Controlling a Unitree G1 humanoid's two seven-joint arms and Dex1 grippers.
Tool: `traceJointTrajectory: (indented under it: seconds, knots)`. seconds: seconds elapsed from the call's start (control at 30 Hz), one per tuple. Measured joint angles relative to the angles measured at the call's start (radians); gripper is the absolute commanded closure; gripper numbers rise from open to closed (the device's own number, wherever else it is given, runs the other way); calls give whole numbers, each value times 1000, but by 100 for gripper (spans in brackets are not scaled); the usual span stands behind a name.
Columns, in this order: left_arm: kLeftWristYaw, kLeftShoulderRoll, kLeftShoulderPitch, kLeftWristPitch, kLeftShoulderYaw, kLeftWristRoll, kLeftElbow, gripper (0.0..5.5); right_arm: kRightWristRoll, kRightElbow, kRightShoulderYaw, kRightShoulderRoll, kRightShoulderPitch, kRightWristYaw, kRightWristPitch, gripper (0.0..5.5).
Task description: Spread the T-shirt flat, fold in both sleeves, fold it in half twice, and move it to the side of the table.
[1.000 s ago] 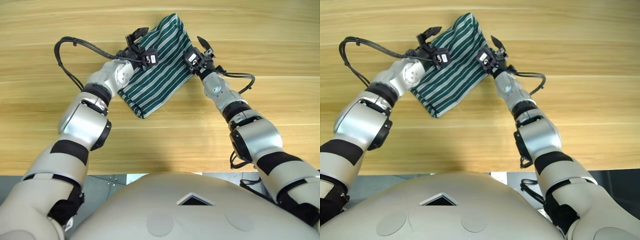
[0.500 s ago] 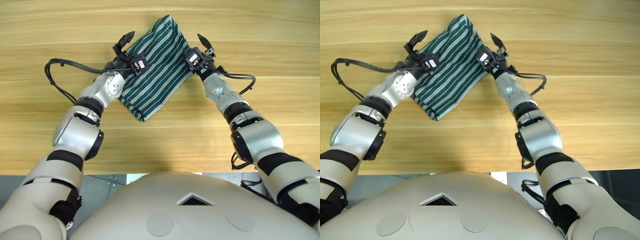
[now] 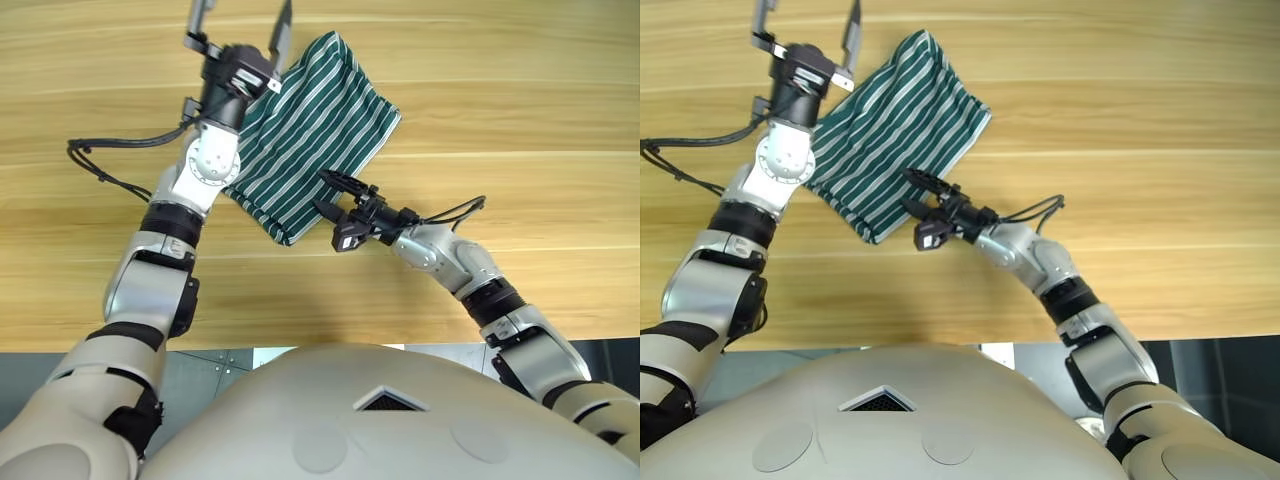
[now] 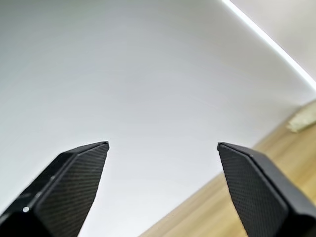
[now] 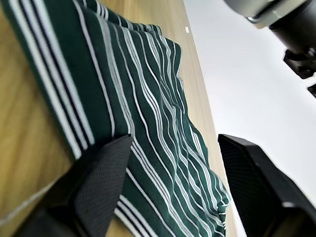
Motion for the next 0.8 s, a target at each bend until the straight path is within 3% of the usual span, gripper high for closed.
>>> traceJointTrajectory:
  seconds: [0.2, 0.43, 0.6, 0.7, 0.8]
  knots:
    - [0, 38, 0, 30, 87, -18, -7, 141, -47, -32, 28, -69, -47, 5, 32, 226]
    - [3, 129, 6, 91, 123, 40, 55, 141, -13, -195, -94, -405, 28, 118, 46, 226]
    - [-7, 152, 28, 110, 116, 62, 80, 141, 41, -267, -207, -579, 125, 207, 68, 226]
    - [-18, 167, 33, 112, 105, 81, 88, 141, 53, -284, -268, -608, 146, 214, 73, 226]
    - [-40, 168, 49, 111, 95, 89, 94, 141, 143, -328, -314, -556, 123, 172, 52, 226]
